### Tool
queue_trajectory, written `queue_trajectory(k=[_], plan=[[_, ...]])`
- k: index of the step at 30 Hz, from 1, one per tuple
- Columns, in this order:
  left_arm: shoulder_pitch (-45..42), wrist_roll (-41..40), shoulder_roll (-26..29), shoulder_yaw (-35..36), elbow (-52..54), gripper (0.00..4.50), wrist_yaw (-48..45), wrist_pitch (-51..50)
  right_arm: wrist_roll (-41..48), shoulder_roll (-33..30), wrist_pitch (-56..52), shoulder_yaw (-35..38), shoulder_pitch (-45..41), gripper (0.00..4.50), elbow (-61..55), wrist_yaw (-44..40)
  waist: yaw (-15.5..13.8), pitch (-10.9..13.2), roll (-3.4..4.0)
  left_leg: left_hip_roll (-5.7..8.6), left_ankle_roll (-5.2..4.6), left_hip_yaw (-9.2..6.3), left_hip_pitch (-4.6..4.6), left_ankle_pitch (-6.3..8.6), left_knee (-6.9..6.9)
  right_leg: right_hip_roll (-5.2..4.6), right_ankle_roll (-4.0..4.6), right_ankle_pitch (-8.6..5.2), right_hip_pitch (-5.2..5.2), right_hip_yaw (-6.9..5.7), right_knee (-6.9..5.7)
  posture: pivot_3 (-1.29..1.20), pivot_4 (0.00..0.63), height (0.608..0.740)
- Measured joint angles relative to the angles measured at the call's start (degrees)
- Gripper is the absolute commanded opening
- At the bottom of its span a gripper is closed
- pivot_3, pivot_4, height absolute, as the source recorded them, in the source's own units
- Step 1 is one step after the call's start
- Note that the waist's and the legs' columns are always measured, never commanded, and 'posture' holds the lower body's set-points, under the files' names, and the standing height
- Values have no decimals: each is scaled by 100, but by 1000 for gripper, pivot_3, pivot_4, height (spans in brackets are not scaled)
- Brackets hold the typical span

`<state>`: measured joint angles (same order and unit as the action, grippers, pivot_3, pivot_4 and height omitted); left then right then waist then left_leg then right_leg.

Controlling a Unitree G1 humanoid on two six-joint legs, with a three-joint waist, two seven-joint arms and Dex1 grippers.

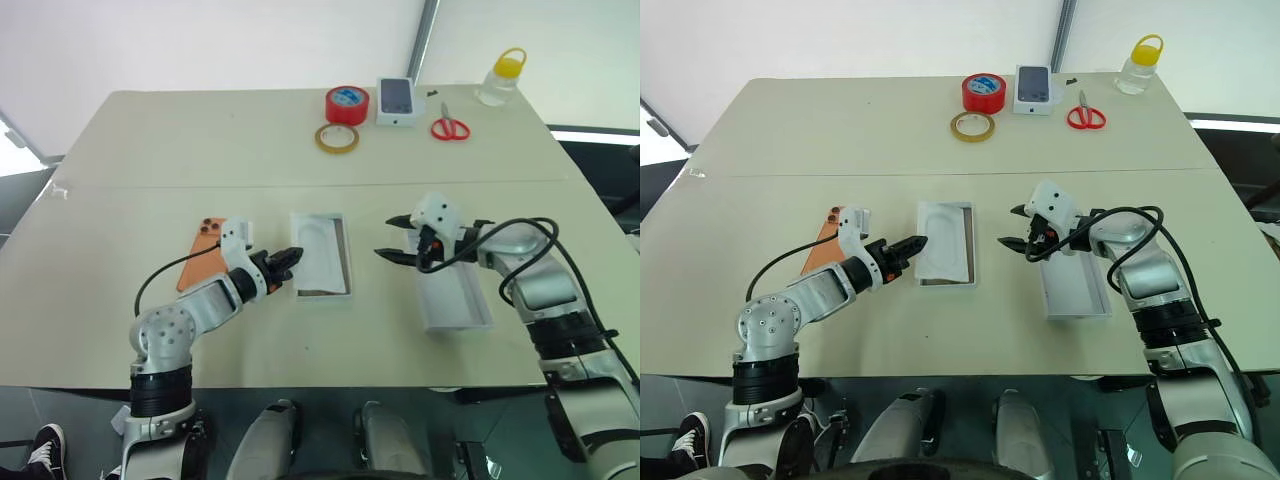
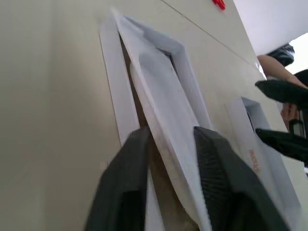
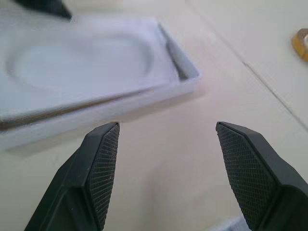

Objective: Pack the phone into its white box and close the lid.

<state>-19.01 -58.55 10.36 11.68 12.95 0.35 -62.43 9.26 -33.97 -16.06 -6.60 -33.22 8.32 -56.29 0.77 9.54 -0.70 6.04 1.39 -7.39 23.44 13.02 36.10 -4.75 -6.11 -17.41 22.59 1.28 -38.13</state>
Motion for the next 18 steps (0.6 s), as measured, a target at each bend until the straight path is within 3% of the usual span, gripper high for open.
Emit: queue_trajectory(k=[7, 10, 15, 18], plan=[[-89, 93, 422, -27, 47, 2299, -298, 30, 120, 575, -106, 7, -49, 3370, -233, 314, 1, 0, 0, 0, 4, -2, 0, -2, -3, 1, 0, 0, 3, 0, -1, 0, 150, 740], [-82, 468, 785, -112, 171, 2373, -599, 352, 129, 883, -248, -180, -47, 2507, -486, 395, 9, 0, 1, -1, 8, -3, 0, -5, -7, 2, 1, 0, 6, 1, -2, 0, 150, 740], [100, 1407, 1485, -183, 389, 2373, -1336, 1482, -107, 1059, -305, -756, 27, 60, -681, 467, -3, 0, 3, 1, 9, -2, 0, -5, -11, -1, 2, 0, 8, 2, 1, 0, 150, 740], [525, 1919, 1737, -137, 454, 2373, -1841, 2274, -539, 1128, -167, -1169, 2, 60, -635, 616, 4, 0, 5, 0, 9, -2, 0, -5, -16, -2, 3, 0, 10, 4, 1, 0, 150, 740]])
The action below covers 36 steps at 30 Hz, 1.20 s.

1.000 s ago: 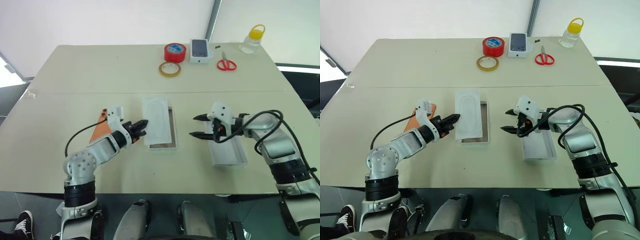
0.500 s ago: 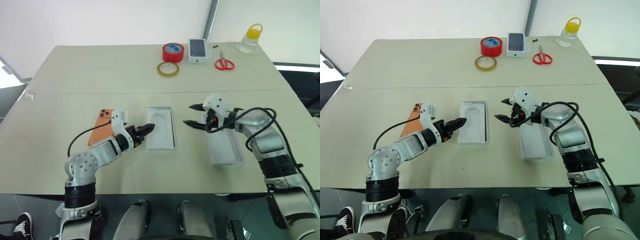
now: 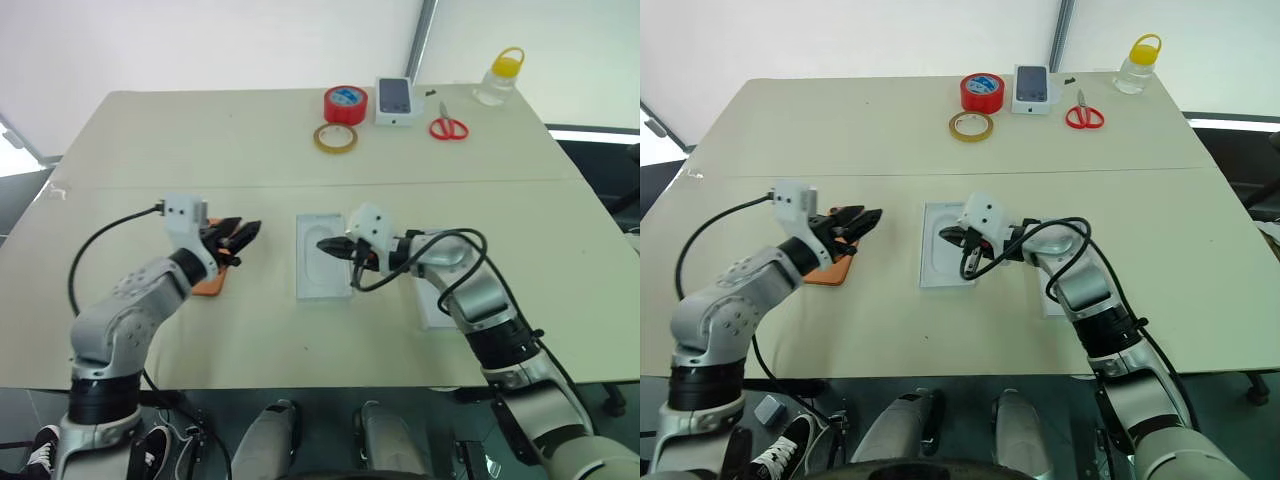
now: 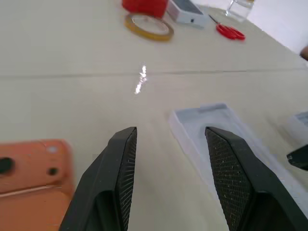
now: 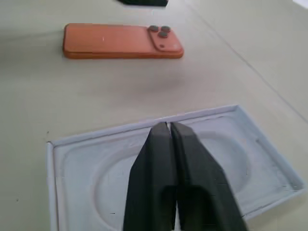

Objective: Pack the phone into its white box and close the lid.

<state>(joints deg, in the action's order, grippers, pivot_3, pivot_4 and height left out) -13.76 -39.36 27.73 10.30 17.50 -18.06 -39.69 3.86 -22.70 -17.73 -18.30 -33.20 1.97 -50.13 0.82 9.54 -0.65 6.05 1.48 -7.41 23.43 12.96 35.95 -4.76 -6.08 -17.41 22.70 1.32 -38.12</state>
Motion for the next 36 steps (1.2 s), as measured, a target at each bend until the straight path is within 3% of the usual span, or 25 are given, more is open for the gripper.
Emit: queue_trajectory(k=[11, 19, 25, 36], plan=[[477, 249, 454, 746, -313, 2373, -555, 461, -1733, 59, 1079, -1138, -524, 60, 1033, 375, 5, 0, -1, -1, 0, -4, -2, 0, -3, 2, 2, 2, 7, -3, 0, 0, 150, 740], [505, -186, 500, 1287, -478, 2373, -497, -243, -1532, 426, 949, -783, -614, 60, 1249, 452, 35, 1, -2, -5, 0, -6, -1, 0, -6, 8, 4, 3, 7, -3, -5, 0, 150, 740], [410, -911, 966, 2086, -1296, 2373, -594, -1145, -920, 1131, 604, -72, -1128, 60, 1242, 686, 42, 1, -2, -10, 2, -9, -2, -1, -12, 13, 8, 5, 36, -4, -8, 0, 150, 740], [-241, -616, 1602, 1755, -3283, 2373, -1754, -1319, -1437, 2211, 172, -1055, -1867, 60, 1957, 763, 63, -2, -8, -8, 16, -9, -1, -10, -27, 13, 14, 9, 52, -3, -14, 0, 150, 740]])
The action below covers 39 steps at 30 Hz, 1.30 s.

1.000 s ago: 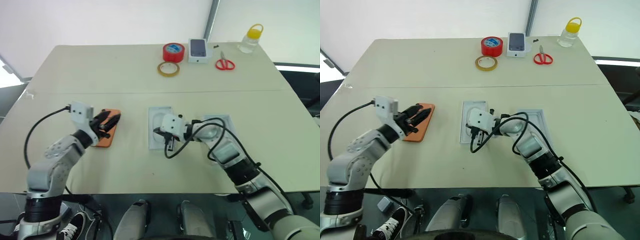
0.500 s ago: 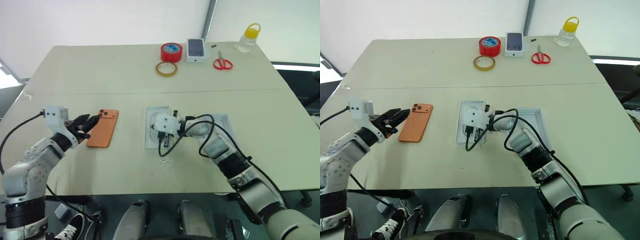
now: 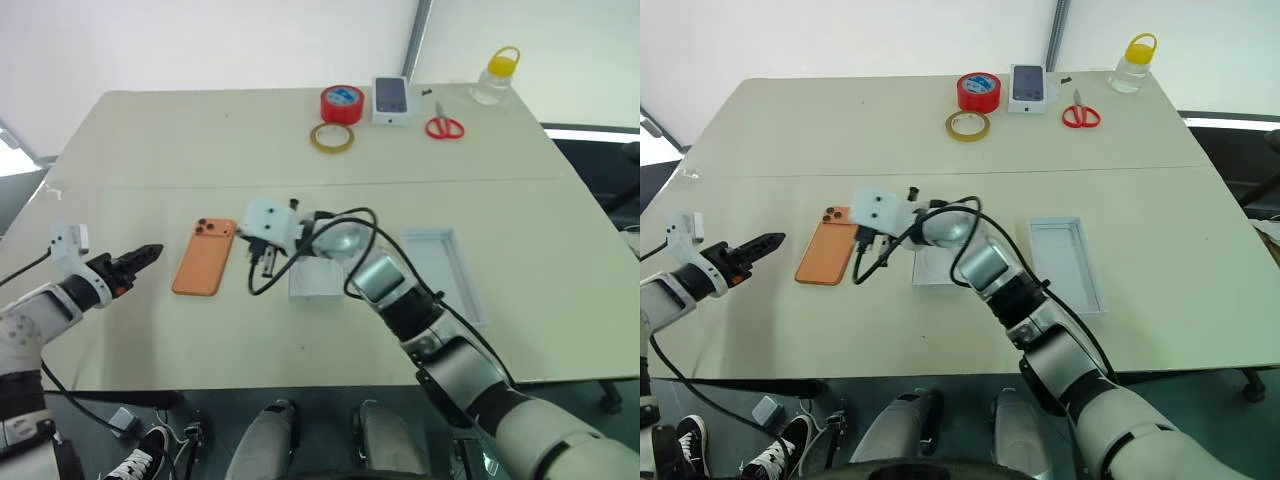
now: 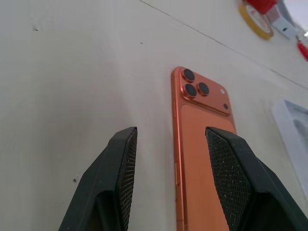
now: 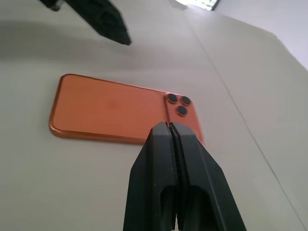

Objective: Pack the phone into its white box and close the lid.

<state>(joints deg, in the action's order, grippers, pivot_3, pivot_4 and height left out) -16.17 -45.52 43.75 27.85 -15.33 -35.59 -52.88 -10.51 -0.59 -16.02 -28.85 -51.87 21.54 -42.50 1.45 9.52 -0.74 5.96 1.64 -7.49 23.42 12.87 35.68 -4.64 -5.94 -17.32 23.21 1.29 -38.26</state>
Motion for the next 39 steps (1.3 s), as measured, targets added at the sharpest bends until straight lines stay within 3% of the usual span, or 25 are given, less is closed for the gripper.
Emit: queue_trajectory(k=[13, 22, 39], plan=[[-609, 887, 48, -1141, -977, 2373, -1368, 284, -552, 956, -497, -466, -673, 60, 2058, 196, 93, -4, 0, 4, 12, -7, -4, -8, -10, 0, 3, 1, 9, 1, -21, 0, 150, 740], [-725, 1189, -82, -1352, -1040, 2373, -1821, 331, -674, 983, -485, -453, -718, 60, 2224, 315, 83, -34, 30, 10, 4, -10, -7, -4, -10, -4, 2, 1, 2, 0, -19, 0, 150, 740], [-1083, 1285, -586, -1431, -962, 2373, -1861, -242, -894, 902, -436, -452, -711, 60, 2248, 274, 73, -82, 64, 15, 1, -14, -10, -3, -8, -5, 1, 0, -5, 0, -17, 0, 150, 740]])
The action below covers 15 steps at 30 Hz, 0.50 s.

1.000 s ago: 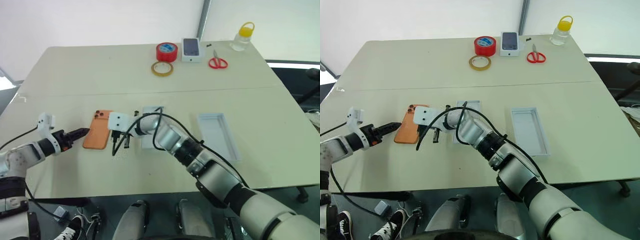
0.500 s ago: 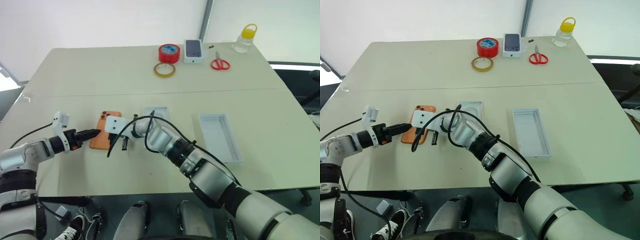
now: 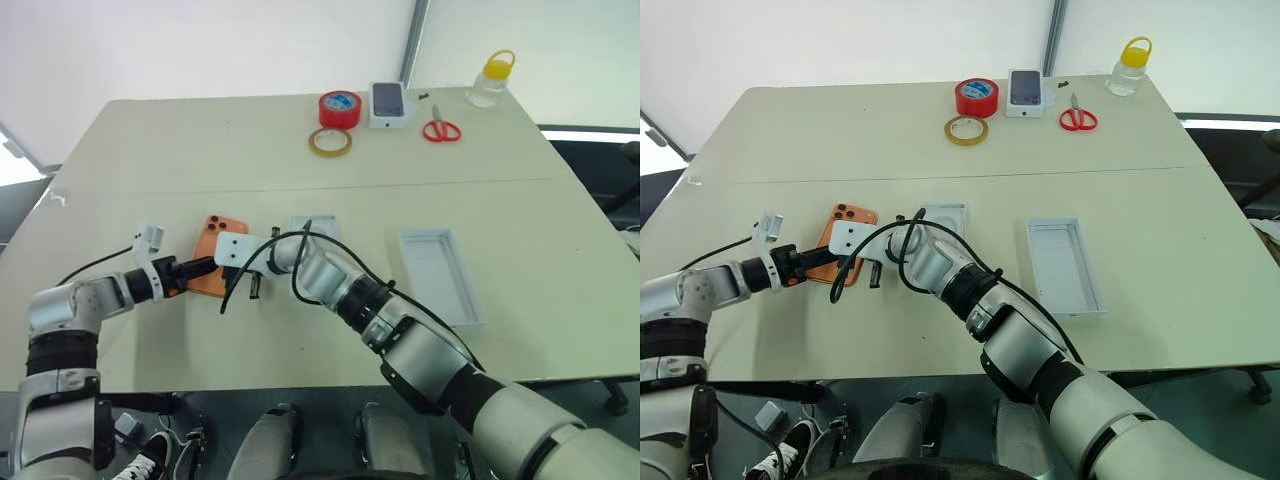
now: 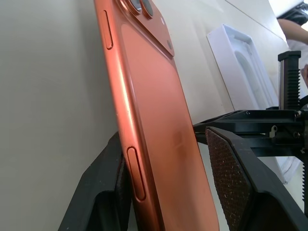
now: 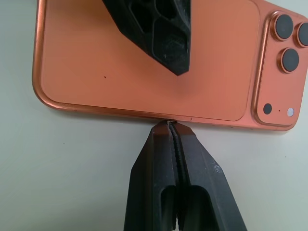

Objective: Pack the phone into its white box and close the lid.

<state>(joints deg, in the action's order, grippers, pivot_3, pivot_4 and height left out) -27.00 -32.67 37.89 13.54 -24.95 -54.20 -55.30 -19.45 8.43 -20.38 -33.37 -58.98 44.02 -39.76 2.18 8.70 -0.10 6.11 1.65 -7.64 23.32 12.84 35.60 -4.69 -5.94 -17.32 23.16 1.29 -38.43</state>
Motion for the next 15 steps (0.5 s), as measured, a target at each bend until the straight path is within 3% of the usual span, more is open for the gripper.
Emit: queue_trajectory(k=[6, 9, 12, 15], plan=[[-2, 5, -9, 40, -64, 2373, -9, 2, -25, -6, 46, 0, 0, 60, 0, -5, 14, 0, 0, -1, 0, -1, 0, 0, 0, 1, 0, 0, 1, 0, 0, 0, 150, 740], [19, -5, -12, 103, -145, 1497, -12, 35, -49, -18, 82, -1, 0, 0, 0, -4, 30, 0, 0, -2, -1, -1, 0, 0, 0, 1, 0, 0, 2, 0, -1, 0, 150, 740], [23, -256, -93, 258, -188, 249, -186, -53, -58, -51, 101, 1, 4, 0, 1, -5, 35, -3, -3, -4, 0, -2, -1, 0, -1, 2, 0, 0, 2, -1, -1, 0, 150, 740], [42, -350, -74, 323, -119, 249, -217, -159, -60, -58, 109, 2, 24, 0, 1, -4, 54, -6, 0, -6, -4, -2, -9, 2, -3, 4, 0, 0, 1, 2, -11, 0, 150, 740]])
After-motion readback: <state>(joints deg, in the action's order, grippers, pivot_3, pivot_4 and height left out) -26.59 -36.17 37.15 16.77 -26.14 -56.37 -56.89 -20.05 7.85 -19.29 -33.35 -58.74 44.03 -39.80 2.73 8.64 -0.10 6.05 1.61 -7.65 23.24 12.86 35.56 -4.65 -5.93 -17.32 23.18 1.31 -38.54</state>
